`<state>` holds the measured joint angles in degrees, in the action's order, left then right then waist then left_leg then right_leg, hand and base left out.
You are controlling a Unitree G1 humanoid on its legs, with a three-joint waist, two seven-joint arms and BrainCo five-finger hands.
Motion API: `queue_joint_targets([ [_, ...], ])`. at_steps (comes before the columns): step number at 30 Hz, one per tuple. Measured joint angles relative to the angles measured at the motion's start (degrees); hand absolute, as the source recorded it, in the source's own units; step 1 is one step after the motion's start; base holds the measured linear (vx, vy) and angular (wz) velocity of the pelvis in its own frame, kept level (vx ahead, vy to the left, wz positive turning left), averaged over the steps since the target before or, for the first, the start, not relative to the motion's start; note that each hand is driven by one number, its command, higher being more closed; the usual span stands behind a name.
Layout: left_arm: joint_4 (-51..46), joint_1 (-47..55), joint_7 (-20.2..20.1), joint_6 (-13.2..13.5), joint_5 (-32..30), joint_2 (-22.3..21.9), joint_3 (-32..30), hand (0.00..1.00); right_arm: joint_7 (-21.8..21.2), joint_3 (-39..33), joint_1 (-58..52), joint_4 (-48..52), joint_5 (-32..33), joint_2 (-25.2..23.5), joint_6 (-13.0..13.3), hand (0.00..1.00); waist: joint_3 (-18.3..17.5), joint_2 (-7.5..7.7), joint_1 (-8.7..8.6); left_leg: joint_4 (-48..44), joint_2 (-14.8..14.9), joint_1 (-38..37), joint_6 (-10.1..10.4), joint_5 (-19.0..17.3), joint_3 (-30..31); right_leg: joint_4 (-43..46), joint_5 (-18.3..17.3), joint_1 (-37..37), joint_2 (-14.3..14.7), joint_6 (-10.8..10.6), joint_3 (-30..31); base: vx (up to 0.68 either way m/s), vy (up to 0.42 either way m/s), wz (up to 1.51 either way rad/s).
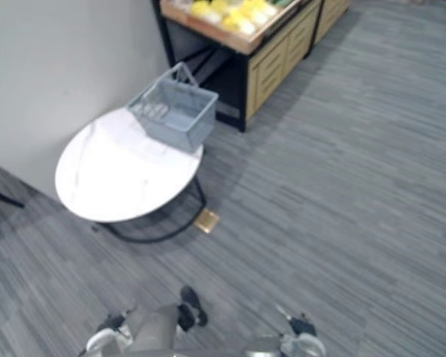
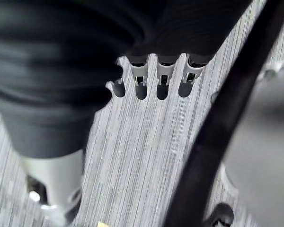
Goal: Pick vegetable in the basket
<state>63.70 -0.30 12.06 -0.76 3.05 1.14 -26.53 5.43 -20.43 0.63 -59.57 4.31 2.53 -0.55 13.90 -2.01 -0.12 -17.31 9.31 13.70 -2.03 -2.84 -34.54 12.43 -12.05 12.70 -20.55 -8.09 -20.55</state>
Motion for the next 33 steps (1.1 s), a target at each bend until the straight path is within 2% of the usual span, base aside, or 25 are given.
queue_joint_targets([
  [2,1.51,1.44,0.09,-1.18,-1.26,0.92,1.57,0.00,-0.90,1.87,1.22,-0.11,-0.02,-0.26,0.25,0.00,-0.01,0.11,0.62,-0.27,-0.33,-0.89,0.55,-2.21,0.29,0.06,5.18,0.24,0.27,-0.31,2.70,0.31,0.217,0.00],
  [4,2.42,3.87,0.12,-2.36,-1.95,2.72,4.72,0.00,-0.90,1.96,1.36,-1.54,-0.03,0.04,0.50,0.00,-0.01,2.02,0.31,1.56,-3.27,-4.91,0.71,-3.99,1.07,16.57,10.14,-5.74,-3.36,-4.28,8.95,0.34,0.245,0.23],
  [5,2.43,4.41,0.14,-2.56,-1.97,3.22,5.75,0.00,-0.89,2.32,1.21,-2.17,-0.03,0.24,0.46,0.00,-0.17,2.76,0.29,2.62,-4.27,-6.69,0.73,-4.34,0.86,22.05,12.98,-8.45,-4.52,-4.54,11.08,0.26,0.147,0.08],
  [6,2.40,5.64,0.21,-3.13,-1.97,3.49,7.45,0.00,-0.88,3.29,0.25,-2.01,-0.06,0.52,1.01,0.00,-0.14,3.46,0.24,4.96,-5.78,-10.31,0.77,-4.91,0.70,31.53,20.46,-12.59,-5.98,-5.16,14.24,0.27,0.098,0.01],
  [7,2.35,6.20,0.61,-3.55,-1.92,3.68,8.75,0.00,-0.86,3.60,0.32,-1.47,-0.02,1.04,2.21,0.00,-0.05,3.41,-0.28,6.38,-6.23,-13.31,1.02,-5.57,0.85,40.63,21.48,-16.96,-6.65,-5.21,14.65,0.28,0.079,-0.02],
  [8,2.35,6.19,0.85,-3.61,-1.91,3.64,9.06,0.00,-0.81,3.62,0.74,-1.50,-0.01,1.48,2.31,0.00,-0.01,3.40,-0.50,7.07,-6.28,-14.89,1.07,-5.99,0.92,44.49,20.73,-19.00,-6.50,-4.19,14.44,0.29,0.054,-0.01],
  [10,1.91,4.73,2.22,-3.56,-1.92,3.79,11.79,0.00,-0.90,4.06,1.16,-0.15,0.03,3.19,2.59,0.00,0.55,2.19,-1.62,10.64,-7.03,-20.63,1.83,-6.30,3.15,50.62,8.51,-24.89,-5.70,-0.74,8.86,0.31,0.033,0.19],
  [12,-0.29,3.05,3.46,-3.28,-1.92,4.00,13.36,0.00,-0.62,4.01,1.07,0.68,0.07,3.59,2.61,0.00,0.74,1.79,-2.66,11.42,-6.89,-22.89,2.62,-6.64,5.46,42.75,2.80,-26.68,-4.95,1.67,3.53,0.25,-0.036,0.60],
  [14,-2.35,1.27,4.11,-2.25,-1.55,3.47,14.49,0.00,-0.47,3.99,0.75,0.41,0.11,3.70,2.36,0.00,0.77,1.89,-3.05,11.20,-6.62,-24.09,3.58,-6.58,7.25,26.89,2.74,-27.18,-3.11,2.64,0.93,0.33,-0.197,0.75],
  [15,-3.38,0.19,4.46,-1.65,-1.53,2.68,15.64,0.00,-0.30,3.85,0.19,0.05,0.11,3.40,1.63,0.00,0.75,2.01,-3.02,11.28,-6.51,-24.92,4.86,-6.98,8.70,14.96,4.81,-27.42,-1.47,2.51,1.11,0.47,-0.332,0.64],
  [16,-3.34,-0.20,4.51,-1.13,-1.51,1.77,16.07,0.00,-0.20,3.05,-0.37,0.10,0.15,3.19,1.54,0.00,0.63,2.30,-3.09,11.31,-6.23,-25.43,6.24,-7.55,10.02,7.77,11.76,-27.16,-0.28,3.12,2.50,0.42,-0.305,0.60],
  [17,-2.85,-0.85,4.49,-1.04,-1.53,-0.03,16.12,0.00,0.06,2.51,-0.90,-0.04,0.14,3.65,1.27,0.00,1.29,0.88,-3.59,12.46,-4.94,-26.65,7.60,-7.55,11.32,5.06,15.03,-25.55,1.69,4.19,2.01,0.46,-0.272,0.27],
  [18,-2.60,-0.64,4.09,-1.07,-1.70,-2.27,16.20,0.00,0.34,1.53,-0.76,-0.31,0.13,4.54,1.25,0.00,0.73,-1.59,-3.11,14.88,-4.54,-27.20,8.85,-6.67,11.40,4.73,15.12,-24.55,3.22,4.03,0.63,0.41,-0.213,0.13],
  [19,-2.68,-1.14,3.67,-0.92,-1.93,-3.32,16.23,0.00,0.62,-0.25,-0.74,-0.22,0.12,4.68,1.17,0.00,0.87,-2.10,-3.14,17.31,-4.90,-28.83,8.96,-3.77,11.97,10.91,12.18,-26.83,2.44,3.50,1.67,0.42,-0.234,0.00],
  [20,-2.46,-1.51,3.55,-0.59,-2.09,-3.65,16.06,0.00,0.54,-0.75,-0.85,-0.09,0.10,4.49,1.08,0.00,1.31,-1.81,-3.33,18.68,-4.94,-30.40,8.69,-2.77,11.87,20.53,10.59,-30.42,0.68,2.90,3.57,0.23,-0.198,0.22],
  [21,-1.78,-1.65,3.39,-0.62,-2.09,-3.73,15.34,0.00,0.43,-1.35,-1.45,0.48,0.22,4.25,1.17,0.00,1.26,-1.07,-3.70,19.38,-4.97,-31.65,9.26,-2.93,12.93,25.70,6.48,-33.98,0.04,2.47,5.49,0.15,-0.307,0.39],
  [22,-1.28,-1.16,3.25,-0.45,-2.26,-2.16,14.08,0.00,0.25,-0.49,-2.41,0.63,0.04,2.74,1.27,0.00,-0.10,1.04,-3.92,20.03,-5.94,-32.80,9.63,-5.11,14.00,18.41,5.82,-32.97,-0.07,2.65,8.07,0.09,-0.272,0.49],
  [23,-0.02,-1.17,2.81,-0.54,-3.25,-2.71,12.20,0.00,-0.15,-1.06,-2.61,0.02,0.07,2.85,1.17,0.00,0.20,0.03,-4.16,19.30,-3.95,-33.78,10.35,-8.22,16.10,21.00,3.25,-32.17,1.45,3.35,6.96,0.14,-0.284,0.32],
  [25,0.37,-0.88,2.66,-0.55,-3.94,-2.44,10.30,0.00,-0.66,-1.12,-2.65,-0.30,0.02,3.53,1.25,0.00,-0.49,-1.32,-3.34,10.74,-2.53,-29.58,9.51,-8.73,16.95,21.79,1.33,-32.01,1.64,3.46,6.85,0.12,-0.157,0.09],
  [26,0.44,-0.88,2.59,-0.55,-4.07,-2.33,10.32,0.00,-0.76,-1.08,-2.64,-0.65,0.01,4.54,1.18,0.00,-0.33,-1.05,-3.13,6.55,-2.00,-27.29,9.88,-8.29,17.62,21.35,1.26,-31.65,1.54,3.51,6.53,0.11,-0.201,0.29],
  [28,2.00,-0.74,2.21,-0.61,-3.55,-2.21,8.17,0.00,-0.86,-0.99,-3.09,-2.08,-0.01,6.88,1.04,0.00,-0.41,-2.92,-3.10,-13.64,1.85,-16.97,14.06,-3.74,19.66,19.45,0.60,-27.82,0.48,3.36,3.15,0.19,-0.189,0.52],
  [29,2.00,-0.75,2.14,-0.62,-3.04,-2.18,7.00,0.00,-0.85,-0.81,-3.28,-2.15,-0.02,7.30,0.81,0.00,-0.28,-3.05,-3.12,-17.13,2.95,-15.68,13.70,-1.51,18.83,19.45,0.13,-26.46,0.14,3.57,2.36,0.23,-0.120,0.52],
  [31,2.08,-0.57,1.82,-0.65,-1.48,-2.21,3.51,0.00,-0.88,0.61,-3.48,-2.30,-0.01,7.97,0.12,0.00,-0.11,-3.02,-2.90,-23.94,7.61,-14.69,10.74,9.68,12.56,16.52,-1.21,-19.70,-0.24,4.33,-0.14,0.26,-0.107,0.39],
  [32,2.08,-0.57,1.55,-0.66,-1.46,-2.13,2.97,0.00,-0.89,0.80,-3.22,-2.32,-0.01,7.58,0.12,0.00,-0.08,-2.95,-2.88,-24.96,8.48,-14.44,10.16,11.40,11.37,15.01,-1.33,-18.03,-0.18,4.62,-1.07,0.26,-0.077,0.36],
  [33,2.00,-0.68,1.17,-0.65,-1.51,-2.14,2.20,0.00,-0.87,0.87,-2.72,-2.30,-0.01,7.70,0.10,0.00,-0.07,-2.80,-3.05,-26.25,9.22,-12.69,9.51,8.21,9.18,12.85,-1.29,-16.17,-0.21,4.72,-2.59,0.24,-0.068,0.46],
])
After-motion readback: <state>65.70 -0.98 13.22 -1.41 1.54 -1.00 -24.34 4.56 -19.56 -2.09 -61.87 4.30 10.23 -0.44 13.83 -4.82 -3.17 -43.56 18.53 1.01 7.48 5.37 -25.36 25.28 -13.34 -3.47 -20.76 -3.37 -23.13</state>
